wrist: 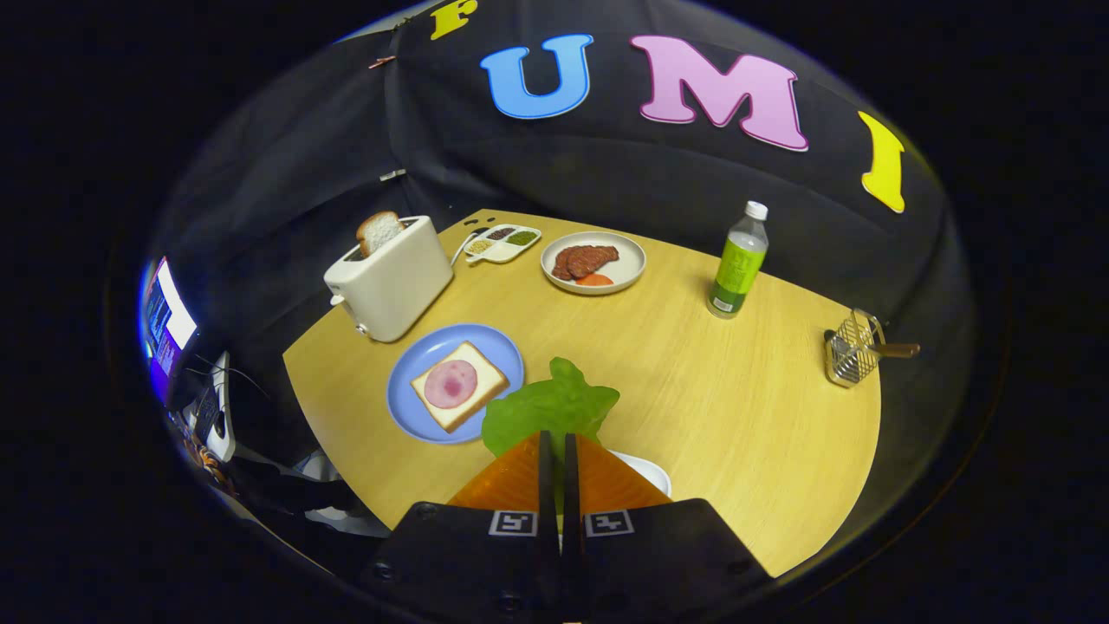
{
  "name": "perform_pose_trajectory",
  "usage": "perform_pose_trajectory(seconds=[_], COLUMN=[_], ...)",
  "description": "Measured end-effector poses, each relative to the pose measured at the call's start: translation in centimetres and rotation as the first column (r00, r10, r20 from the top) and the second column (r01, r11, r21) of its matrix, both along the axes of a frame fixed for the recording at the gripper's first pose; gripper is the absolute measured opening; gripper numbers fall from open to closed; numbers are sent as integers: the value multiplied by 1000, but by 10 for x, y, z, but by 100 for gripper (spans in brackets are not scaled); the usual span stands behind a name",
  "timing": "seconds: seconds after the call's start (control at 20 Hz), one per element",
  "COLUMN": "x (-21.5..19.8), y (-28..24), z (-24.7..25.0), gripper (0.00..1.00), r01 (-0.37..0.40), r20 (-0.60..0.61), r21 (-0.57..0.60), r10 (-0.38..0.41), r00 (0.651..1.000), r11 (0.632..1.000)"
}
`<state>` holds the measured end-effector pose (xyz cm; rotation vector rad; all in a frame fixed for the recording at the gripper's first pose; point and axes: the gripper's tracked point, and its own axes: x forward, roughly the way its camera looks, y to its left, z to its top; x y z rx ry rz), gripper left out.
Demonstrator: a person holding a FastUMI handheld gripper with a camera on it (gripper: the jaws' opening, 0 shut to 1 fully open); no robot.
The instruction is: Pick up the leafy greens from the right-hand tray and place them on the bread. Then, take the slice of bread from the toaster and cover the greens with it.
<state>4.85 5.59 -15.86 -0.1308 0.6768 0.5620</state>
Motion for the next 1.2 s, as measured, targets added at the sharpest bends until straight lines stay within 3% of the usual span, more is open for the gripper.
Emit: perform_pose_trajectory(seconds=[0.3, 0.7, 1.2], x=[5, 16, 34], y=[73, 155, 185], z=[11, -29, -93], gripper=[5, 5, 5], r01=[-84, -140, -181], r20=[0, -70, -130], r21=[5, 10, -85], r10=[84, 141, 170], r00=[996, 988, 977], r11=[996, 990, 980])
